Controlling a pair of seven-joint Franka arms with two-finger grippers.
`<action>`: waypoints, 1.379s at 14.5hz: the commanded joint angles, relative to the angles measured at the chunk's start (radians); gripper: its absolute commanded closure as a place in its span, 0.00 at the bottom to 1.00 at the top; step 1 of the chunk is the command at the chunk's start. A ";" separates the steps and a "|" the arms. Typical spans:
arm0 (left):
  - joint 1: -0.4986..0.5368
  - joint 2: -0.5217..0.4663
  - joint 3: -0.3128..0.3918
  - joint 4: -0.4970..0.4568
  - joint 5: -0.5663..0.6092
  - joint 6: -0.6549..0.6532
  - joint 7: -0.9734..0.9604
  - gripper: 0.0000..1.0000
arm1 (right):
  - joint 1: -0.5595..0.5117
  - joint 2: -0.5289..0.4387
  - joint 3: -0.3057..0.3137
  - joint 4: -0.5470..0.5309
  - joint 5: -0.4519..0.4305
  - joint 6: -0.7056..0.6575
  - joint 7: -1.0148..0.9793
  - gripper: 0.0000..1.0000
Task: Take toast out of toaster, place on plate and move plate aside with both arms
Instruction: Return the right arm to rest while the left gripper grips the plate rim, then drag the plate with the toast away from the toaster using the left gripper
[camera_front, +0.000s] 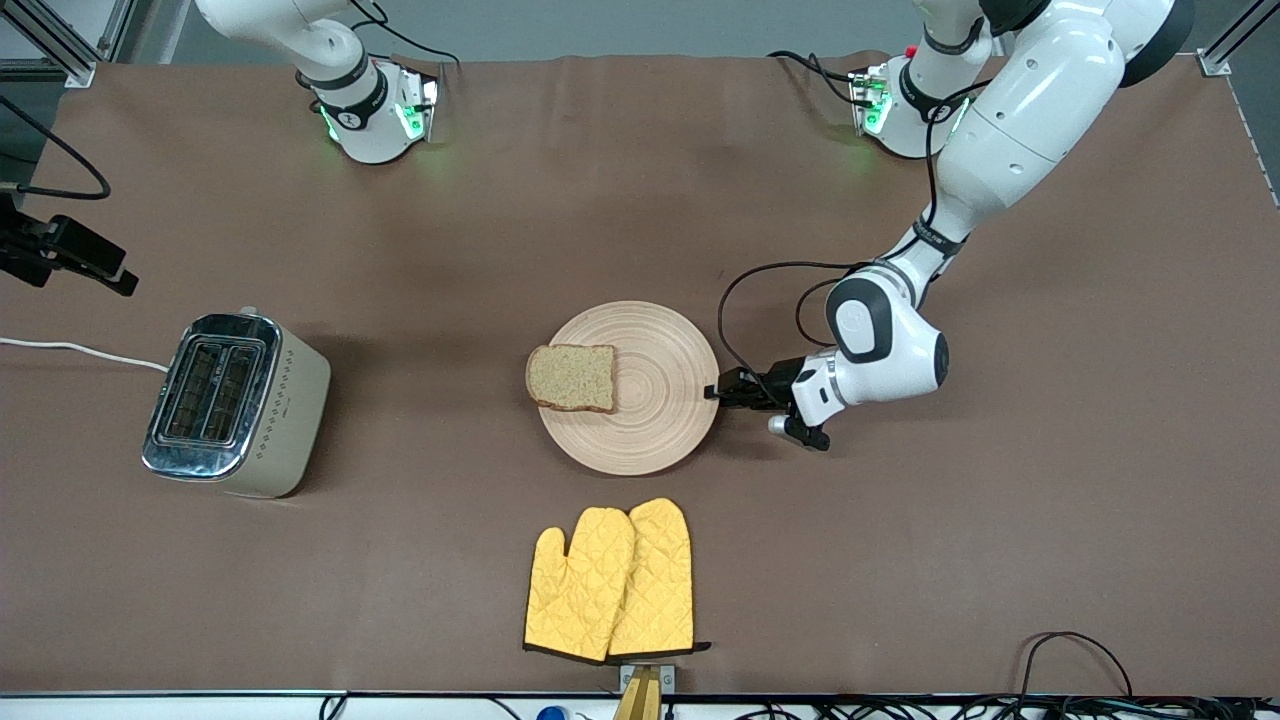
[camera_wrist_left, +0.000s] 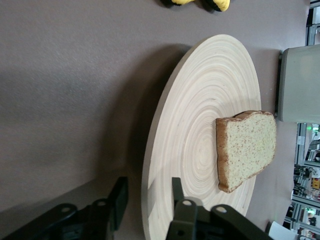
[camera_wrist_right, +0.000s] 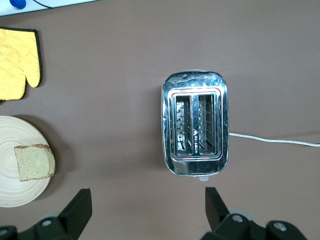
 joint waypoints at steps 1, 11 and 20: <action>-0.013 -0.003 -0.005 -0.006 -0.039 0.021 0.016 0.66 | -0.229 0.000 0.240 0.014 -0.026 -0.028 -0.004 0.00; -0.005 0.018 -0.005 0.001 -0.041 0.021 0.025 0.94 | -0.372 -0.003 0.397 0.014 -0.078 -0.031 -0.005 0.00; 0.130 -0.083 -0.035 0.001 -0.041 -0.024 0.016 1.00 | -0.377 -0.003 0.395 0.028 -0.069 -0.031 -0.004 0.00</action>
